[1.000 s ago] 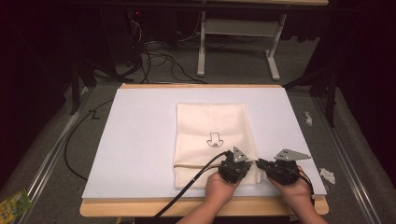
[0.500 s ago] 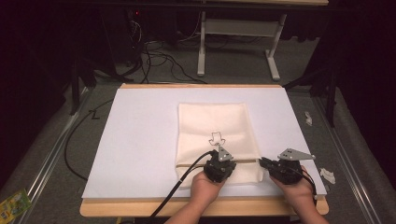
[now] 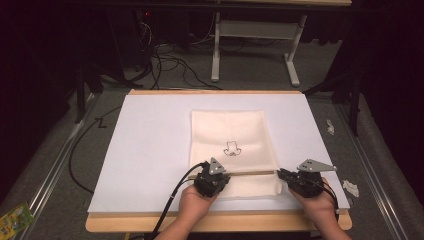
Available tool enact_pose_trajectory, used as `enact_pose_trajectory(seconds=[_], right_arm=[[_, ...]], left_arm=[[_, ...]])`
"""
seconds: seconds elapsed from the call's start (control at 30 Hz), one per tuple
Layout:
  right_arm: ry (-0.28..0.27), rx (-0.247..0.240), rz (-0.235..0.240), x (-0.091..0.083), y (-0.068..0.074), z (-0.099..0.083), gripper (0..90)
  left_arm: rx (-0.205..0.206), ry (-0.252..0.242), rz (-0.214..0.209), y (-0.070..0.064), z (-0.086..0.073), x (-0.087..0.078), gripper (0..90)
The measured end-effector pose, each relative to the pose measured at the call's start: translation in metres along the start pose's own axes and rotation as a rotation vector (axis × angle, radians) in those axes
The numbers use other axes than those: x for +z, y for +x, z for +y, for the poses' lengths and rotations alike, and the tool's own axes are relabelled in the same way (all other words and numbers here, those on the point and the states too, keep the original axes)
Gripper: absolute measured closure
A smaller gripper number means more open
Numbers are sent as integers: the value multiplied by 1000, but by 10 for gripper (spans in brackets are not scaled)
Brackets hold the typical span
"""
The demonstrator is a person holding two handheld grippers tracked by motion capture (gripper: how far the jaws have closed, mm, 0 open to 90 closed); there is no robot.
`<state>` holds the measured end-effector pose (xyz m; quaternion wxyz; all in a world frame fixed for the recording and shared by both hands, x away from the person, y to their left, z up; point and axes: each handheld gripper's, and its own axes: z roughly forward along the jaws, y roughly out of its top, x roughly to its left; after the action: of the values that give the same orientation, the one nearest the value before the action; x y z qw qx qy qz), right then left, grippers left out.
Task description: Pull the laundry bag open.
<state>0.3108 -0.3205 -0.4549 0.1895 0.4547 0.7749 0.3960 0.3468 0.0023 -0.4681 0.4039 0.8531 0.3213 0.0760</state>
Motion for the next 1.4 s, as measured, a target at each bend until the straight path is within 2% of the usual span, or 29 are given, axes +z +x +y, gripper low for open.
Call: enact_pose_trajectory(seconds=[0.03, 0.17, 0.27, 0.53, 0.57, 0.6, 0.63, 0.67, 1.03, 1.13, 1.17, 1.2, 1.23, 1.27, 1.4], right_arm=[[2, 4, 3, 0, 0, 0, 847], [8, -21, 10, 2, 4, 1, 848], [11, -18, 12, 3, 6, 2, 850], [21, -17, -18, 4, 4, 2, 854], [22, -14, -16, 4, 3, 2, 854], [23, -21, -28, 4, 3, 2, 854], [23, -10, -15, 4, 3, 2, 855], [25, -13, -29, 4, 3, 2, 855], [35, -2, -47, 5, -1, 1, 856], [38, -8, -53, 6, -1, 0, 855], [40, -2, -67, 5, -2, 0, 855], [36, -1, -60, 5, -5, 0, 854], [31, 22, -37, 5, -7, -1, 855], [37, 15, -55, 5, -7, -1, 854], [41, 4, -52, 5, -4, -2, 851]], left_arm=[[-11, -7, -14, 2, -2, -2, 873], [7, -4, 1, 4, -5, -6, 874], [10, -3, 5, 6, -7, -8, 875], [-7, 4, -5, 12, -11, -14, 878], [-5, 10, 7, 13, -11, -16, 878], [-10, 4, -4, 15, -12, -18, 878], [-9, 13, 14, 16, -13, -21, 879], [-9, 14, 24, 20, -15, -24, 879], [-93, 21, 58, 51, -39, -58, 879], [-99, 34, 96, 59, -47, -70, 879], [-110, 30, 89, 63, -50, -73, 879], [-132, 14, 72, 66, -54, -77, 879], [-132, 14, 86, 68, -57, -80, 879], [-145, 5, 75, 69, -61, -81, 878], [-155, -18, 63, 69, -64, -80, 877]])
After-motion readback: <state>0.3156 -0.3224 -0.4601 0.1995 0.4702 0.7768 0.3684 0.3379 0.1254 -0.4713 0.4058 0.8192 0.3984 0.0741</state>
